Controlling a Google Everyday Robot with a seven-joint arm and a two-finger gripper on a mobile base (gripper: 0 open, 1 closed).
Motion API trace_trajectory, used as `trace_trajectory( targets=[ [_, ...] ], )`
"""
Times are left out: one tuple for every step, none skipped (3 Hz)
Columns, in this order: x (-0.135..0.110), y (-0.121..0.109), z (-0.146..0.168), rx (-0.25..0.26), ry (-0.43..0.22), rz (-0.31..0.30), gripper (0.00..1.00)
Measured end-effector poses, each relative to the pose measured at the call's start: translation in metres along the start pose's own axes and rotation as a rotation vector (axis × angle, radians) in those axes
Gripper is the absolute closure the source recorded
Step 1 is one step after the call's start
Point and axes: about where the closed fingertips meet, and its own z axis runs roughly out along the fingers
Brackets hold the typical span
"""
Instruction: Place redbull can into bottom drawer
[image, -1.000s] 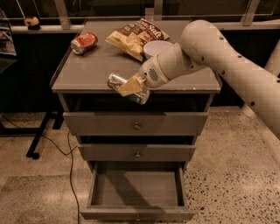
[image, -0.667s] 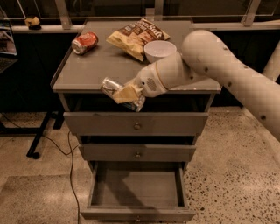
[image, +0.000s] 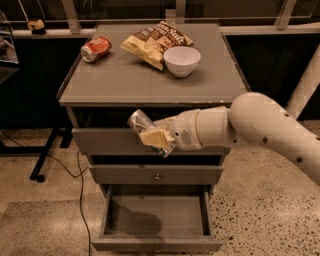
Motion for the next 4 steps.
trace_trajectory(
  targets=[
    [0.034,-0.008,0.002,0.009,-0.024,0.064,1.0],
    [0.06,-0.023,0.013,-0.009,-0.022,0.124,1.0],
    [0.076,-0.035,0.018,-0.022,-0.021,0.171,1.0],
    [0.076,-0.035,0.018,-0.021,-0.021,0.171,1.0]
  ],
)
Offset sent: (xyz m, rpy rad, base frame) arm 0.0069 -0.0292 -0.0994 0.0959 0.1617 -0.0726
